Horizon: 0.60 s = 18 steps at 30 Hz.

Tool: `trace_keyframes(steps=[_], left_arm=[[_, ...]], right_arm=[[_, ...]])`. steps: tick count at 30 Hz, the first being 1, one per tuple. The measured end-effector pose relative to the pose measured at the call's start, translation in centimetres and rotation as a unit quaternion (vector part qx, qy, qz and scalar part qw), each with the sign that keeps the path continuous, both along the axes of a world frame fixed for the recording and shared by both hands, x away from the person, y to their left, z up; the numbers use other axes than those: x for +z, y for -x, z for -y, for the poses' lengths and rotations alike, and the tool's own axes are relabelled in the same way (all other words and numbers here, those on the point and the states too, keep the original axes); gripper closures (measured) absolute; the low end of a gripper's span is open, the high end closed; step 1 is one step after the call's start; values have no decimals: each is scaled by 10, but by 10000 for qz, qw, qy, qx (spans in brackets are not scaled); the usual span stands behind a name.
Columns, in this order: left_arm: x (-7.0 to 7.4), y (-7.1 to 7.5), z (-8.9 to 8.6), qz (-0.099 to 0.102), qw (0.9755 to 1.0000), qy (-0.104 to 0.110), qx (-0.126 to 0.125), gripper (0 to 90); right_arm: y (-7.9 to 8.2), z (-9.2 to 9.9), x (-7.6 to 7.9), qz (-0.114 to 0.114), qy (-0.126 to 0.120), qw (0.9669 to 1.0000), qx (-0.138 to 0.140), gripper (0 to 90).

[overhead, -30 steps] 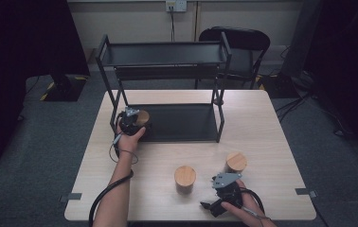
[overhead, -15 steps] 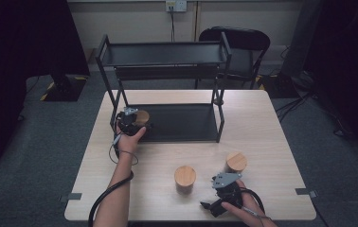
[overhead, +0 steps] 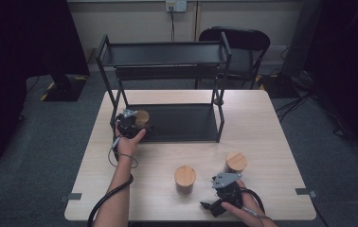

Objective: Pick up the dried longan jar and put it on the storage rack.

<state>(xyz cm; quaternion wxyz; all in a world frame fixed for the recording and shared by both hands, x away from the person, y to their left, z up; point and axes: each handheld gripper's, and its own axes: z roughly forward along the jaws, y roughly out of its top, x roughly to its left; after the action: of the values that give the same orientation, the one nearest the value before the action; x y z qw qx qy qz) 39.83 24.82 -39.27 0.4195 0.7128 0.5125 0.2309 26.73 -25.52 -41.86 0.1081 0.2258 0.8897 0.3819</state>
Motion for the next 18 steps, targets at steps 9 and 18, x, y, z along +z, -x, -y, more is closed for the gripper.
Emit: trace_keyframes(steps=[9, 18], left_arm=[[0, 8, -1, 30, 10000, 40, -15, 47], [0, 15, 2, 45, 10000, 79, 6, 40]], right_arm=[[0, 0, 0, 2, 0, 10000, 0, 0], [0, 0, 0, 1, 0, 10000, 0, 0]])
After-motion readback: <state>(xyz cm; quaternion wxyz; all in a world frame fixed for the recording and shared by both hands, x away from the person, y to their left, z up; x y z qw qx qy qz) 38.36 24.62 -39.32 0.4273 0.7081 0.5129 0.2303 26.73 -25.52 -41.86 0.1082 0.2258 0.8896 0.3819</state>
